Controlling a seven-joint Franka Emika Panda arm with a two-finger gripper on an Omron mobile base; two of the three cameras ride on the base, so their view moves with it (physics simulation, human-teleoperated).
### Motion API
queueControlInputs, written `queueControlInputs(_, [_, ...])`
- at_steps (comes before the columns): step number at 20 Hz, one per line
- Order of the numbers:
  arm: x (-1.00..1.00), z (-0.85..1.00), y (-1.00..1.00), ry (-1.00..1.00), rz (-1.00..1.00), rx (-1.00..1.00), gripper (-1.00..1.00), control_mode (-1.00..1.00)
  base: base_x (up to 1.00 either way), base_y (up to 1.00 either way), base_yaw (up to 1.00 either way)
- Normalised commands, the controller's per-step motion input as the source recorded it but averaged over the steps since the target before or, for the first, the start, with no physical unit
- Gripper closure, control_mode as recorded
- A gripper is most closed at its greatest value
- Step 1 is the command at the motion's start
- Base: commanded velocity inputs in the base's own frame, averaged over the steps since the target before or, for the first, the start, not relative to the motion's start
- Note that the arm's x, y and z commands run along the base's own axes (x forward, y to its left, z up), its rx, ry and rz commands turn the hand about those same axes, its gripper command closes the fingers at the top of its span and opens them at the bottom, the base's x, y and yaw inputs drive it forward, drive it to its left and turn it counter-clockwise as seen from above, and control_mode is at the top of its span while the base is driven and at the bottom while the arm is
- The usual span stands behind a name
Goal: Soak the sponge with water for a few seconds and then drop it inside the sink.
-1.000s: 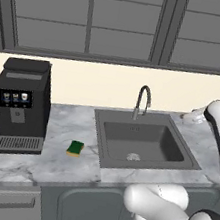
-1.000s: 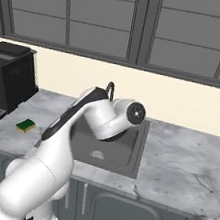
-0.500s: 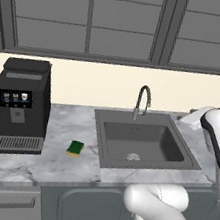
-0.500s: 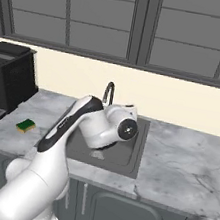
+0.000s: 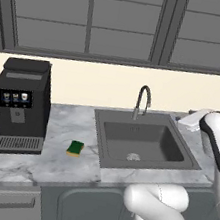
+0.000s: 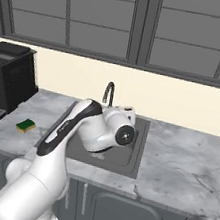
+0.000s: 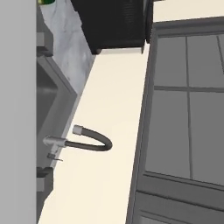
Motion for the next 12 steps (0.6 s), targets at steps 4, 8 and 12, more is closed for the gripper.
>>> queueControlInputs(4, [0.00, -0.05, 0.01, 0.00, 0.00, 0.16, -1.00, -1.00, 0.00, 0.00, 0.00])
queueControlInputs(8, [0.00, -0.02, 0.01, 0.00, 0.00, 0.17, -1.00, -1.00, 0.00, 0.00, 0.00])
queueControlInputs(12, [0.00, 0.00, 0.14, 0.00, 0.01, 0.05, -1.00, -1.00, 0.00, 0.00, 0.00])
